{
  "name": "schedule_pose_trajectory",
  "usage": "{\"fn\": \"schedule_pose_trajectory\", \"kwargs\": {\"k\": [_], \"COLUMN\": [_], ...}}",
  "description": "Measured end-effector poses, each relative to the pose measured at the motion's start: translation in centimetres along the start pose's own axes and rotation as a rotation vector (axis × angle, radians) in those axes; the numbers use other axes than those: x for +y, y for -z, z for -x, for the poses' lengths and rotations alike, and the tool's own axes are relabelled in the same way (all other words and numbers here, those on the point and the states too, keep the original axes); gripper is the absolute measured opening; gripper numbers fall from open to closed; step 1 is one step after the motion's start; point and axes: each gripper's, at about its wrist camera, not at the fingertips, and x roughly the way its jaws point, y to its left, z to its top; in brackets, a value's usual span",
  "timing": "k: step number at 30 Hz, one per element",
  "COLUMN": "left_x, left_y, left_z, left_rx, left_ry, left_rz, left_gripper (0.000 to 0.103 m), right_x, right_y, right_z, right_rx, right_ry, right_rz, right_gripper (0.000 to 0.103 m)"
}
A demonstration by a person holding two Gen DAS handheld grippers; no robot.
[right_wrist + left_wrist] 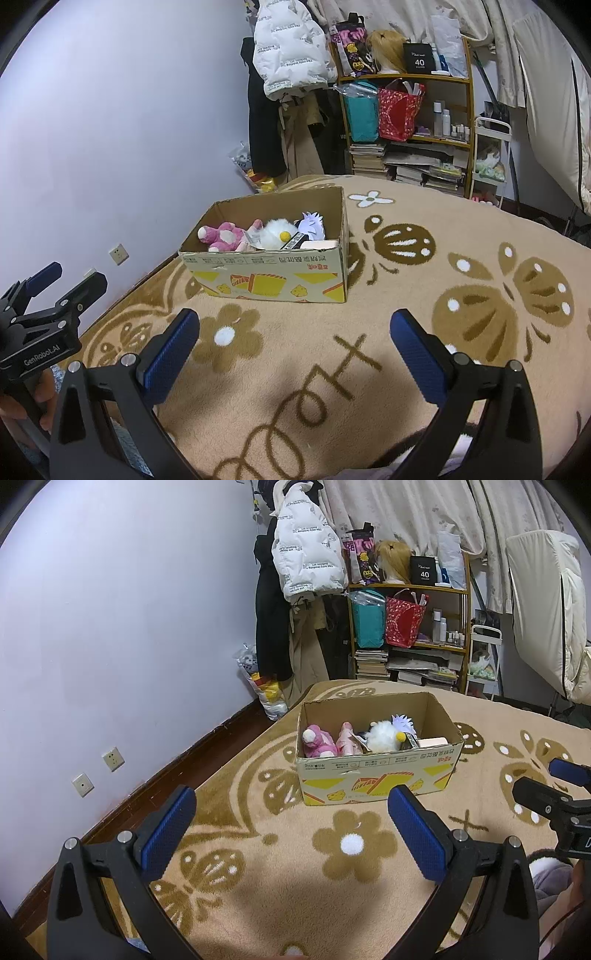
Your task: Organize soft objects
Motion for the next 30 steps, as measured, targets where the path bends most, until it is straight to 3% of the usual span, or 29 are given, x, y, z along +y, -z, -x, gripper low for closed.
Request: {"fn": "schedule_pose_trajectory", "kwargs": {"k": [30], "left_x": [-0.02], "left_y": [0.15], "left_z": [0.27], "left_rx": [-0.005], "left_ry": [0.012], "left_rz": [0.001], "left_gripper": [0.103], "right_x": [-0.15], "right_y": [-0.22], "right_z": [0.00], "right_rx": [0.000], "right_ry": [0.006], "right_rz": [0.002], "right_gripper": [0.103]}}
